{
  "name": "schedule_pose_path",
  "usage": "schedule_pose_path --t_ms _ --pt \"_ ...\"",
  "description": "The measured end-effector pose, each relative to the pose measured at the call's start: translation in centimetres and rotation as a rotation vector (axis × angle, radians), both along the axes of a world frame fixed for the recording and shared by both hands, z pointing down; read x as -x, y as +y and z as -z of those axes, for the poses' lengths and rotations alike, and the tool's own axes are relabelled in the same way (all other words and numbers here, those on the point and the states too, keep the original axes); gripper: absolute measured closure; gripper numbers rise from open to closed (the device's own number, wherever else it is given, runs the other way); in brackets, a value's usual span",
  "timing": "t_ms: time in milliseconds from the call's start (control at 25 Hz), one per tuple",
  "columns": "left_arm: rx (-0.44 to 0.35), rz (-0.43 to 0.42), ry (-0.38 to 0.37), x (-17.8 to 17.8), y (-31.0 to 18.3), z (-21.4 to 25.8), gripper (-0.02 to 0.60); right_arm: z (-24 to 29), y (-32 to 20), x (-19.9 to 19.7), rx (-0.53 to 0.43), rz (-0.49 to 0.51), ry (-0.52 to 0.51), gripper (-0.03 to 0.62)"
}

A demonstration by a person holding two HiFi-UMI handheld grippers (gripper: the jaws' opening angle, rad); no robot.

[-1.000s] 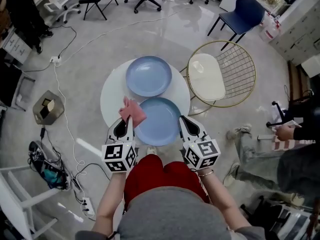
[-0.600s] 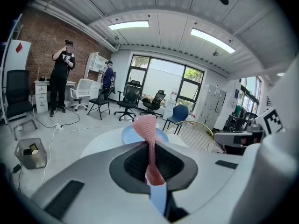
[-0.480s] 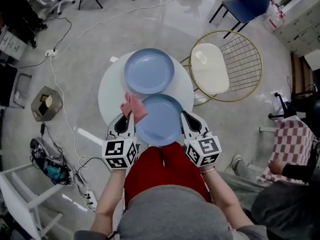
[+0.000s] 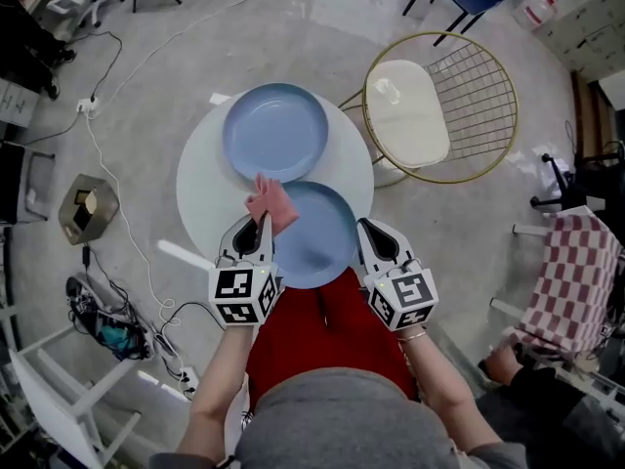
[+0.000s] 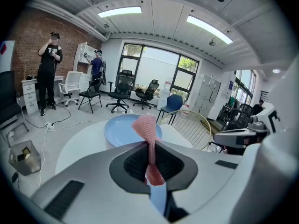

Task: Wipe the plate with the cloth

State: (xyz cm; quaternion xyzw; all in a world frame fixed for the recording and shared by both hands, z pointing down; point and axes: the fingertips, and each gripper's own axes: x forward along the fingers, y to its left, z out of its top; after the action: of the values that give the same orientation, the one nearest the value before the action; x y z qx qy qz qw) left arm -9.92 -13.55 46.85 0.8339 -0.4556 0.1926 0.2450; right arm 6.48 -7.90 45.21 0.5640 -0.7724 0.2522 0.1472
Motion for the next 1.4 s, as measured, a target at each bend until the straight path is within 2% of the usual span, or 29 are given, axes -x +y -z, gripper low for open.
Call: schedule_pose_path --t_ms 480,720,1040,1400 --pt "0.070 -0.164 -0.006 -9.2 -0.3 -3.8 0.552 -2.8 0.5 -3.1 0.061 -0.038 -0.005 0.565" --pt "0.100 -0.223 -0.018 -12.4 0.2 -5.5 0.552 -3.4 0.5 -4.0 0.073 -0.050 -0.011 0.563" --pt "0.180 -0.239 -0.085 -13.6 0.7 -8.5 0.552 -4.0 1.0 -4.4 0.090 -0.043 -0.016 0.563" --pt "0.245 -0.198 -0.173 -12.7 0.2 -11.6 0.552 -4.4 1.0 -3.8 0.101 -0.012 -0.025 0.563"
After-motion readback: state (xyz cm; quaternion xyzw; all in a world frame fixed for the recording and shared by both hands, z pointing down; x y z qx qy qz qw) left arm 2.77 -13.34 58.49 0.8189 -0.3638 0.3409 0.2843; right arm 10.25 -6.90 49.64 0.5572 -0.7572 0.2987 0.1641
